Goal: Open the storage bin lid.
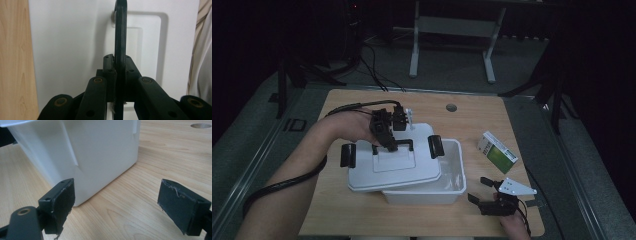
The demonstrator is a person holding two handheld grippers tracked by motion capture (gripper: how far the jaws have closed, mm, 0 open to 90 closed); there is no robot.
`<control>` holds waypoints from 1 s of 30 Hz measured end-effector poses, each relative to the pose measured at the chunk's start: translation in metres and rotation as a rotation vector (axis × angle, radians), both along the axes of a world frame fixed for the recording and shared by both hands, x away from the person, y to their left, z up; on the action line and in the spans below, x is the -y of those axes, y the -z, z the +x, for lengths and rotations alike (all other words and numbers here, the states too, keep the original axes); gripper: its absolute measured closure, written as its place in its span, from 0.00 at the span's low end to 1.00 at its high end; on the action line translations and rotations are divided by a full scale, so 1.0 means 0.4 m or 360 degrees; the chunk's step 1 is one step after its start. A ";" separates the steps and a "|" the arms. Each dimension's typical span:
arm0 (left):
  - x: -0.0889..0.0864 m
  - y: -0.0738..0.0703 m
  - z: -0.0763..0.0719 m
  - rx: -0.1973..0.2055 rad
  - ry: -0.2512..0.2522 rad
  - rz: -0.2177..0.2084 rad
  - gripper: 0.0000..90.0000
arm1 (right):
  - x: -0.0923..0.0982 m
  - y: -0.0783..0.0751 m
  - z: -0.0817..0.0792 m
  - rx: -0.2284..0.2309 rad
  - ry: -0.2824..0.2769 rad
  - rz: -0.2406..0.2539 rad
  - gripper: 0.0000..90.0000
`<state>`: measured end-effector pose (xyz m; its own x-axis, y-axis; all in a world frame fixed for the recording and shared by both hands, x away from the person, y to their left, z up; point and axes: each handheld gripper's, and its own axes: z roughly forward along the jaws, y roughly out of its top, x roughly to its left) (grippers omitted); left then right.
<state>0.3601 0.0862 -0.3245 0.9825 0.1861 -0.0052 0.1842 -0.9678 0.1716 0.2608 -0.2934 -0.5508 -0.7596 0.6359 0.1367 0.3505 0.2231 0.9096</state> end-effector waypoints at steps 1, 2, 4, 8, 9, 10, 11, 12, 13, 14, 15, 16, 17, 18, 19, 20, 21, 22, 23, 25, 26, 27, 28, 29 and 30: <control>-0.016 0.003 0.001 -0.0009 -0.0023 0.0001 0.93 | -0.001 0.000 -0.001 0.0000 -0.0001 0.0001 0.16; -0.024 0.004 0.000 -0.0007 -0.0035 0.0004 0.93 | -0.001 0.000 -0.001 -0.0001 -0.0001 -0.0005 0.16; -0.042 0.005 -0.001 -0.0018 -0.0048 0.0001 0.93 | -0.002 0.000 0.000 -0.0002 0.0000 -0.0004 0.16; -0.077 0.004 -0.009 -0.0005 -0.0083 -0.0004 0.93 | -0.002 0.000 0.000 -0.0006 0.0003 -0.0003 0.16; -0.089 0.005 -0.011 0.0002 -0.0092 -0.0002 0.93 | -0.002 0.000 0.000 -0.0005 0.0003 -0.0007 0.16; -0.094 0.005 -0.012 0.0008 -0.0092 -0.0001 0.93 | -0.003 0.000 0.000 -0.0006 0.0001 -0.0010 0.16; -0.107 0.006 -0.014 0.0005 -0.0112 -0.0010 0.93 | -0.003 0.000 0.000 -0.0006 0.0002 -0.0009 0.16; -0.118 0.006 -0.015 0.0004 -0.0119 -0.0012 0.93 | -0.003 0.000 0.000 -0.0008 0.0002 -0.0013 0.16; -0.129 0.007 -0.017 0.0000 -0.0134 -0.0021 0.93 | -0.003 0.000 0.000 -0.0009 0.0003 -0.0012 0.16; -0.140 0.009 -0.018 -0.0004 -0.0148 -0.0021 0.93 | -0.003 0.000 -0.001 -0.0009 0.0003 -0.0012 0.16; -0.151 0.010 -0.020 -0.0003 -0.0162 -0.0025 0.93 | -0.004 0.000 -0.001 -0.0009 0.0004 -0.0013 0.16; -0.163 0.011 -0.020 -0.0002 -0.0173 -0.0027 0.93 | -0.004 0.000 -0.001 -0.0008 0.0003 -0.0014 0.16; -0.174 0.012 -0.023 -0.0010 -0.0187 -0.0025 0.93 | -0.004 0.000 0.000 -0.0008 0.0002 -0.0015 0.16; -0.186 0.012 -0.025 -0.0009 -0.0206 -0.0033 0.93 | -0.005 0.000 0.000 -0.0008 0.0003 -0.0015 0.16; -0.200 0.012 -0.028 -0.0005 -0.0222 -0.0037 0.93 | -0.005 0.000 0.000 -0.0009 0.0003 -0.0014 0.16; -0.209 0.011 -0.029 -0.0009 -0.0233 -0.0036 0.93 | -0.005 0.000 0.000 -0.0010 0.0005 -0.0015 0.16; -0.221 0.011 -0.032 -0.0006 -0.0246 -0.0042 0.93 | -0.005 0.000 0.000 -0.0011 0.0006 -0.0014 0.16; -0.232 0.010 -0.034 -0.0005 -0.0261 -0.0051 0.93 | -0.005 0.000 0.000 -0.0012 0.0007 -0.0014 0.16; -0.243 0.010 -0.037 -0.0006 -0.0273 -0.0048 0.93 | -0.005 0.000 0.000 -0.0012 0.0007 -0.0015 0.16; -0.266 0.009 -0.042 0.0001 -0.0290 -0.0062 0.93 | -0.006 0.000 0.000 -0.0010 0.0006 -0.0017 0.16; -0.277 0.010 -0.045 0.0002 -0.0299 -0.0069 0.93 | -0.006 0.000 0.000 -0.0010 0.0005 -0.0021 0.16; -0.288 0.011 -0.048 0.0006 -0.0309 -0.0083 0.93 | -0.007 0.000 0.000 -0.0010 0.0006 -0.0022 0.16; -0.300 0.013 -0.050 -0.0002 -0.0327 -0.0092 0.93 | -0.006 0.000 0.000 -0.0010 0.0006 -0.0020 0.16; -0.310 0.016 -0.052 -0.0006 -0.0341 -0.0091 0.93 | -0.006 0.000 0.000 -0.0011 0.0006 -0.0018 0.16; -0.321 0.018 -0.053 -0.0009 -0.0351 -0.0092 0.93 | -0.006 0.000 0.000 -0.0007 0.0007 -0.0019 0.16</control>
<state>0.3387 0.2146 -0.3318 0.9179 0.3958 -0.0275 0.3915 -0.8925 0.2238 0.2609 -0.2909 -0.5508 -0.7563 0.6407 0.1325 0.3557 0.2326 0.9052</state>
